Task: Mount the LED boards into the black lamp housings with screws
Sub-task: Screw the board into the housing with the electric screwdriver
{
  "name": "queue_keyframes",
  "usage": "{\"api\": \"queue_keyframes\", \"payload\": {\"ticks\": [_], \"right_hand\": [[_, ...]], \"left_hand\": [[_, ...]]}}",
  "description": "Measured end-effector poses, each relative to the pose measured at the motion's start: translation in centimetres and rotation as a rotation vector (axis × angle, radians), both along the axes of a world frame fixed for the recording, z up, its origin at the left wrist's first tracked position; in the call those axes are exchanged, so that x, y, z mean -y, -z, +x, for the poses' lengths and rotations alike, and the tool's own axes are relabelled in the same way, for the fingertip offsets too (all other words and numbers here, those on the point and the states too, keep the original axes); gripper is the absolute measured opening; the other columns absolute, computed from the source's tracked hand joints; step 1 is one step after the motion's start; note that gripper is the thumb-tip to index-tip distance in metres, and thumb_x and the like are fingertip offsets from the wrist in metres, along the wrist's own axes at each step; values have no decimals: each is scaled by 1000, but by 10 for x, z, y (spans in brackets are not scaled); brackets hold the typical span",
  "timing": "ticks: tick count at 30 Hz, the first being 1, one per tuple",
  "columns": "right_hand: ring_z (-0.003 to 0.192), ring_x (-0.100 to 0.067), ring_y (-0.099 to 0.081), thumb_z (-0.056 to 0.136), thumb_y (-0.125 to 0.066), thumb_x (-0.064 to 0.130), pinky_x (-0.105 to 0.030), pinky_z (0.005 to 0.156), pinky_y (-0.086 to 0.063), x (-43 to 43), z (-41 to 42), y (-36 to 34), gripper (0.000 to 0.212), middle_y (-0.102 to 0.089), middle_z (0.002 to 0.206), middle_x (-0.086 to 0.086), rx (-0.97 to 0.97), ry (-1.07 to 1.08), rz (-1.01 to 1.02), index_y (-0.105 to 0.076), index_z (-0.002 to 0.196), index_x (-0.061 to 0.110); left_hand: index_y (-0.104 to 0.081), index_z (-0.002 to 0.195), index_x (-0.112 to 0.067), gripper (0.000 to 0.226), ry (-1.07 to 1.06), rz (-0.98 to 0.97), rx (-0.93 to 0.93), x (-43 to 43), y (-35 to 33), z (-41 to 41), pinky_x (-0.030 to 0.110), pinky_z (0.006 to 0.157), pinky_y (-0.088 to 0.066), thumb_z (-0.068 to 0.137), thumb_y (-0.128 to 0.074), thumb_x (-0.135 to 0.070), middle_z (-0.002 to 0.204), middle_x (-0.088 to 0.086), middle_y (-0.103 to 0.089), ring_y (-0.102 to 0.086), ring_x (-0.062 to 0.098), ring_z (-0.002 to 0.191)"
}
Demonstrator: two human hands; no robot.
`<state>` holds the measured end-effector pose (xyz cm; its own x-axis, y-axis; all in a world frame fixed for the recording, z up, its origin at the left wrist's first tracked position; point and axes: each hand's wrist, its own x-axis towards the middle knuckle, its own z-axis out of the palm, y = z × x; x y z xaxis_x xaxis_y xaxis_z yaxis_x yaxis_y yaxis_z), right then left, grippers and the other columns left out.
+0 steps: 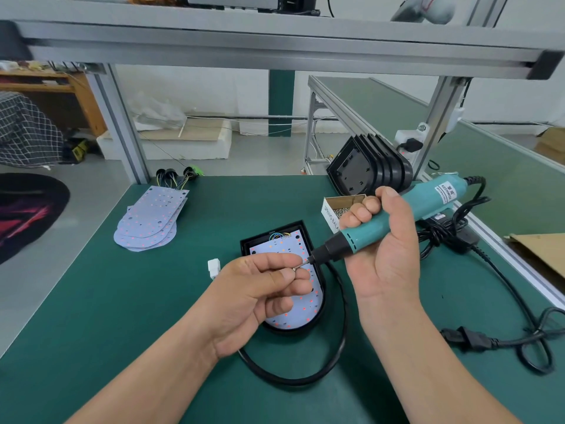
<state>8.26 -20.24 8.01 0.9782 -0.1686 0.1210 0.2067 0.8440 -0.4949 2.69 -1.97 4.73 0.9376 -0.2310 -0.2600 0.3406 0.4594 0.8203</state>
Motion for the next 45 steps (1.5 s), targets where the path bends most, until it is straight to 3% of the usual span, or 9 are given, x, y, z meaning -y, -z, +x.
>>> {"api": "queue_keyframes", "payload": {"ticks": [6, 10, 16, 23, 38, 40, 42, 45], "right_hand": [[63, -11, -48, 102, -62, 15, -24, 62, -47, 1, 1, 1, 10, -52, 76, 2, 9, -4, -30, -59, 93, 16], [63, -11, -48, 100, -64, 16, -24, 62, -46, -1, 0, 2, 9, -51, 77, 2, 61, -4, -114, -56, 95, 17], [65, -13, -51, 102, -63, 18, -26, 64, -48, 0, 3, 4, 8, -52, 78, 1, 75, -22, -146, -56, 100, 16], [64, -11, -52, 102, -66, 20, -25, 64, -48, -1, 9, 14, 12, -53, 78, 2, -82, 15, -36, -58, 94, 16], [64, -11, -49, 100, -67, 19, -25, 64, -47, 0, 10, 12, 16, -52, 75, 2, -89, 20, 55, -62, 86, 15], [65, -11, -49, 100, -67, 19, -24, 65, -47, 2, 10, 11, 16, -52, 75, 2, -91, 24, 63, -62, 87, 14], [64, -11, -50, 100, -67, 18, -25, 64, -48, 3, 11, 10, 15, -52, 76, 2, -94, 29, 68, -61, 88, 15], [63, -11, -50, 100, -67, 16, -24, 62, -48, 4, 11, 11, 14, -53, 76, 1, -86, 20, 39, -60, 88, 15]], "left_hand": [[-74, 111, 3, 31, -10, 32, 13, 0, 0, 0, 23, 55, -60, 81, -76, -4, 101, 23, -78, -79, 23, 80], [-74, 109, 1, 15, -42, 155, 65, 1, 1, -1, 23, 57, -59, 95, -69, 5, 101, 23, -79, -79, 25, 82], [-74, 107, -1, 14, -76, 289, 149, 3, 2, -2, 23, 58, -59, 99, -66, 6, 98, 19, -80, -80, 27, 84], [-73, 112, -1, 14, -81, 291, 154, 2, 2, -1, 24, 61, -60, 100, -66, 2, 100, 18, -81, -81, 30, 90], [-69, 126, -3, 23, -14, 185, 116, 0, 5, 0, 25, 74, -64, 104, -61, -2, 108, 21, -80, -80, 31, 99], [-70, 124, -3, 21, -16, 190, 117, -3, 6, 2, 25, 71, -64, 106, -60, -4, 106, 20, -80, -80, 30, 96], [-72, 119, -4, 20, -56, 258, 134, -8, 6, 6, 24, 61, -60, 109, -55, -4, 99, 16, -79, -77, 22, 80], [-77, 104, -14, 33, -195, 513, 151, -18, 6, 15, 20, 45, -37, 104, -48, 1, 76, 1, -68, -48, 11, 52]]}}
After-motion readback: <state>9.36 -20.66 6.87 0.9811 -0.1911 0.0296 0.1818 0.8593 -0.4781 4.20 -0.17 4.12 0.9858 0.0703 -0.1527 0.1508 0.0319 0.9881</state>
